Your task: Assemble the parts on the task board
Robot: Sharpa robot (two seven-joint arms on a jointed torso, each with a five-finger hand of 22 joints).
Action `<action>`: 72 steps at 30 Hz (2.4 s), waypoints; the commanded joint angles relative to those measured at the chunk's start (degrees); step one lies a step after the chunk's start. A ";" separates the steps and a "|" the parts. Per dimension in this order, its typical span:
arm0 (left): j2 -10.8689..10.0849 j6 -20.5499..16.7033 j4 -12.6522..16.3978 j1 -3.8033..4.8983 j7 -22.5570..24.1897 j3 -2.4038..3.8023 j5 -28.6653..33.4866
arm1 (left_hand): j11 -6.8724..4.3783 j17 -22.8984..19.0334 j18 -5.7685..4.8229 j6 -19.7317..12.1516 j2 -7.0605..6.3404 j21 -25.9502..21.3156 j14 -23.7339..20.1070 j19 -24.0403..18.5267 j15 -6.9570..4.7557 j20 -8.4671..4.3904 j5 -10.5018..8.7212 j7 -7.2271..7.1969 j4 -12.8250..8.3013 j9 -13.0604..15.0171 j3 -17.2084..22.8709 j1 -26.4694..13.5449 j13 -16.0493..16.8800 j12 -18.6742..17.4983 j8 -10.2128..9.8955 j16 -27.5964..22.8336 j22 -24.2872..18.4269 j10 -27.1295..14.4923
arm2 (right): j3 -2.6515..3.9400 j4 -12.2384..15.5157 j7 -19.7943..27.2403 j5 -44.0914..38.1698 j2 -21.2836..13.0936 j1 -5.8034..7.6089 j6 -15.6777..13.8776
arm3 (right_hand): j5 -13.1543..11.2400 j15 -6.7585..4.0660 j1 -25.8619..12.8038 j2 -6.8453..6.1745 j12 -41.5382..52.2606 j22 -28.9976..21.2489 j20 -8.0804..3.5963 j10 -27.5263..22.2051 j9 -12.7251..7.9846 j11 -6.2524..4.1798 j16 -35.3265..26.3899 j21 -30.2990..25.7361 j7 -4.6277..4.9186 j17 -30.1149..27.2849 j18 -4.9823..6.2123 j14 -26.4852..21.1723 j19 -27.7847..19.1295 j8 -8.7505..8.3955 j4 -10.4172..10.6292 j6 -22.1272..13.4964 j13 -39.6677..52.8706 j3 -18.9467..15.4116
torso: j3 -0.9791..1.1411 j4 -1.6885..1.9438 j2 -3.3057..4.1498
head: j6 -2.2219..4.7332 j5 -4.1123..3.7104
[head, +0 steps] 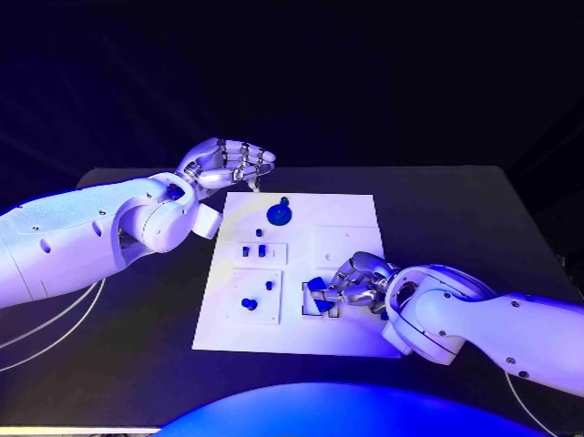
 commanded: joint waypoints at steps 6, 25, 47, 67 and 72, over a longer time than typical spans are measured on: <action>0.06 0.38 0.16 0.04 0.26 0.04 0.38 | 0.01 -0.09 0.81 -0.16 0.55 -0.32 -0.24 0.26 -0.03 0.34 0.29 0.16 -0.04 -0.10 -0.12 -0.10 -0.08 0.36 0.24 -0.11 -0.10 -0.47 | -0.07 -0.98 -0.83 -1.57 0.63 -0.21 1.14 | 0.12 -0.19 -1.35 -0.06 -0.18 11.75 -0.30 2.09 -0.04 -0.15 0.23 -0.31 -1.08 13.99 -0.55 5.86 2.43 0.27 -0.45 1.67 8.50 -0.24 | 0.02 0.01 0.04 | -0.09 0.10; 0.03 0.57 0.15 0.04 0.00 0.04 0.38 | 0.01 -0.09 0.81 -0.16 0.55 -0.32 -0.24 0.26 -0.03 0.34 0.29 0.16 -0.04 -0.10 -0.12 -0.10 -0.08 0.36 0.24 -0.11 -0.10 -0.47 | -0.10 -1.26 -1.15 -3.08 1.11 -0.34 -0.33 | 0.16 -0.12 -6.04 -0.89 -0.53 11.70 -0.20 1.95 -0.04 -0.06 0.22 -0.52 -1.04 13.96 -0.52 5.86 2.36 0.70 -0.33 1.67 8.41 -1.67 | -0.01 -0.01 -0.03 | -0.21 0.26; -0.12 0.49 0.19 0.04 0.00 0.04 0.38 | 0.01 -0.09 0.81 -0.16 0.55 -0.32 -0.24 0.26 -0.03 0.34 0.29 0.16 -0.04 -0.10 -0.12 -0.10 -0.08 0.36 0.24 -0.11 -0.10 -0.47 | -0.10 -0.27 -0.66 -5.75 0.40 -0.50 -1.96 | 0.33 -0.02 -12.45 -2.62 -1.30 11.62 -0.13 1.58 0.29 0.01 0.19 -0.87 -0.93 13.90 -0.46 5.84 2.26 1.58 -0.34 1.21 7.99 -3.89 | 0.02 0.02 -0.01 | -0.36 0.27; -0.44 0.22 0.31 0.04 0.31 0.03 0.39 | 0.03 -0.13 0.81 -0.22 0.57 -0.39 -0.26 0.29 -0.01 0.36 0.30 0.16 0.01 -0.14 -0.14 -0.15 -0.16 0.49 0.32 -0.08 -0.13 -0.60 | 0.27 6.49 8.12 -8.32 -12.39 -0.08 -8.26 | 0.12 1.16 1.10 -2.07 -1.94 11.33 0.76 1.29 -1.26 1.50 0.03 -2.20 0.86 13.45 -0.28 5.75 1.90 -1.11 -0.89 -3.53 8.11 -4.03 | -0.07 -0.19 -0.16 | 0.56 -0.55; -0.53 0.22 0.49 0.03 0.34 0.03 0.40 | 0.03 -0.13 0.81 -0.22 0.57 -0.39 -0.26 0.29 -0.01 0.36 0.30 0.16 0.01 -0.14 -0.14 -0.15 -0.16 0.49 0.32 -0.08 -0.13 -0.60 | 0.28 7.12 6.49 -11.09 -16.39 -0.61 -5.80 | 0.11 1.04 3.33 -2.52 -2.04 11.42 0.85 1.28 -1.02 1.22 0.02 -1.84 0.46 13.45 -0.31 5.75 1.98 -0.49 -0.77 -1.70 8.13 -4.48 | 0.00 -0.56 -0.28 | 0.78 -1.05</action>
